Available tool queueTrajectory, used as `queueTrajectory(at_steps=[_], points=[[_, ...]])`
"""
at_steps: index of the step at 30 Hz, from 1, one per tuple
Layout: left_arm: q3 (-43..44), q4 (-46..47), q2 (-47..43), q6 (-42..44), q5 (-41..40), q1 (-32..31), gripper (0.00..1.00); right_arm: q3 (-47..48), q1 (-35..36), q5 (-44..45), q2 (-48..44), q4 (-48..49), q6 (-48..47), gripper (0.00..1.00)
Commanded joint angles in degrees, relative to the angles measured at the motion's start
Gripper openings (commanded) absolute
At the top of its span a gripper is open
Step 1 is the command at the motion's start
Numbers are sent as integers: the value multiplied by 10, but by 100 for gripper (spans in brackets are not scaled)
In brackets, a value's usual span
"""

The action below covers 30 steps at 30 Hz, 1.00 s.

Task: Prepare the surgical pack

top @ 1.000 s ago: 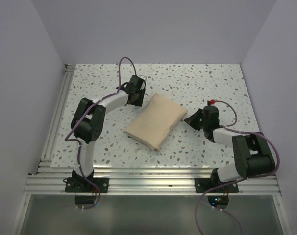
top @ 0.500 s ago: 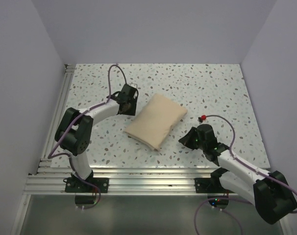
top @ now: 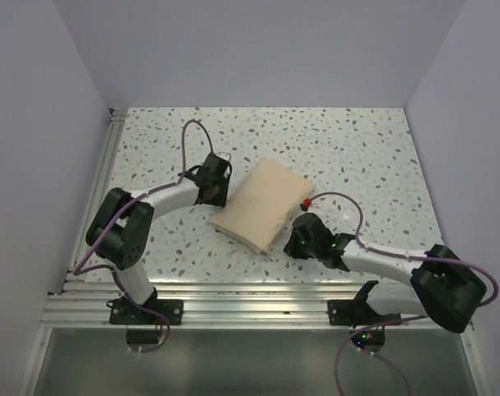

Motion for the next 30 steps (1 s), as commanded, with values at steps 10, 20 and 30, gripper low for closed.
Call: queueTrajectory(at_steps=[10, 20, 30], points=[[-25, 20, -49, -33, -11, -36, 41, 209, 174, 171, 189, -65, 87, 0], [-16, 9, -50, -29, -35, -42, 41, 262, 192, 250, 211, -249, 248, 0], [6, -15, -74, -9, -71, -13, 42, 183, 107, 270, 89, -285, 234, 0]])
